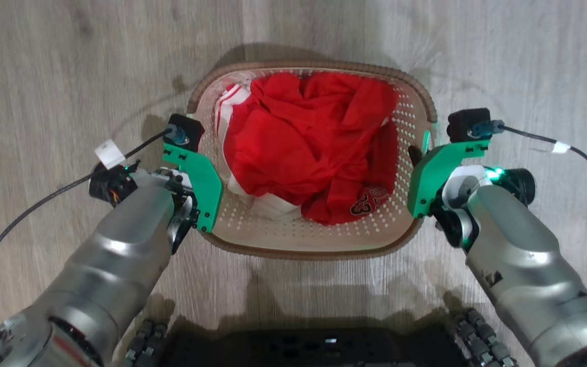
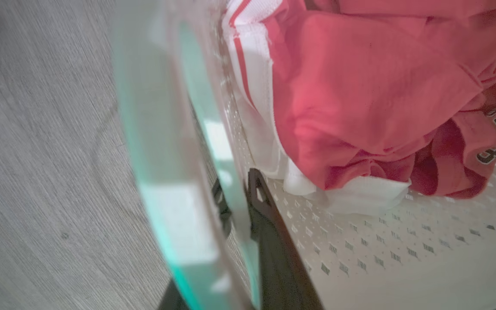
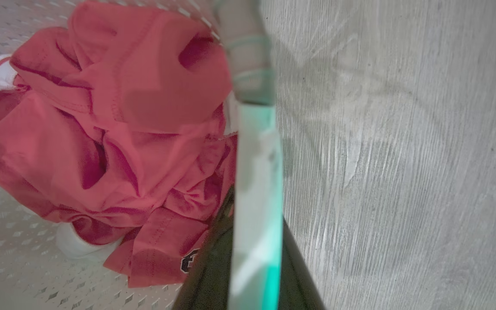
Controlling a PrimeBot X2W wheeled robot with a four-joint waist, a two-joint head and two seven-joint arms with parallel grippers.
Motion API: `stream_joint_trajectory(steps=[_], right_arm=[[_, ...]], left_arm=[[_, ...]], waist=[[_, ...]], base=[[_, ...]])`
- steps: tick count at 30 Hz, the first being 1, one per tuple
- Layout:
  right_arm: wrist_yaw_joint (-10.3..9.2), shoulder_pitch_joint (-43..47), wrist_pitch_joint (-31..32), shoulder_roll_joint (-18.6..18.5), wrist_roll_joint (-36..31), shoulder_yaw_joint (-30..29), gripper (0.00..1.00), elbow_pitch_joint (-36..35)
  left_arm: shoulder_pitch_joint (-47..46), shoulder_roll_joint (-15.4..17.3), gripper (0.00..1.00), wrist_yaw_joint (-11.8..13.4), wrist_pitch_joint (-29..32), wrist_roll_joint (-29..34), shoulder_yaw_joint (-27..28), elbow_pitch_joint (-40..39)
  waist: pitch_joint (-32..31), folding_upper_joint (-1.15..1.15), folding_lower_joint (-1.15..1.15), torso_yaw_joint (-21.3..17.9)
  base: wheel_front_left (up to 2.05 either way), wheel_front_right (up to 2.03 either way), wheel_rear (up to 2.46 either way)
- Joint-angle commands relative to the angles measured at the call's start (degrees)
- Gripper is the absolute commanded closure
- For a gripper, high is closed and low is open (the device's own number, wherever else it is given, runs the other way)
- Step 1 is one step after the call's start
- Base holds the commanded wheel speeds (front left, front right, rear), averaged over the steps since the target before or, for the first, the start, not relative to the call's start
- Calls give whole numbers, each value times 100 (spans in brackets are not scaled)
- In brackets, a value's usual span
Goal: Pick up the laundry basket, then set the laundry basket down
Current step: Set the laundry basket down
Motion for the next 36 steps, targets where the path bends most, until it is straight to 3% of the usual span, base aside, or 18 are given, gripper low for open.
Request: stream_joint_trajectory(steps=[1,13,29,30,31,32,36], right_arm=[[100,-44,-153,312,42,221,100,-249],[100,-392,-515,313,540,690,100,461],[100,-707,-939,313,755,1129,100,1126],[100,-724,-965,313,781,1113,100,1182],[100,-753,-1035,313,790,1083,60,1245],[100,-770,-1086,313,813,1050,0,1309],[100,-806,-1112,313,880,1109,0,1430]], left_arm=[[49,-134,100,-130,-20,48,-26,-106],[-102,-275,100,-330,-171,-117,-157,337],[-202,-279,99,-183,-260,-522,-412,120],[-213,-279,65,-134,-290,-536,-426,117],[-223,-279,4,-72,-335,-545,-440,114],[-219,-279,0,-36,-344,-580,-444,108],[-230,-279,0,44,-365,-631,-538,130]], waist=[[126,0,-1,72],[376,0,-1,157],[492,0,-1,238],[497,0,-1,238],[503,0,-1,239],[504,0,-1,245],[497,0,-1,261]], base=[[0,0,0],[0,0,0],[0,0,0],[0,0,0],[0,0,0],[0,0,0],[0,0,0]])
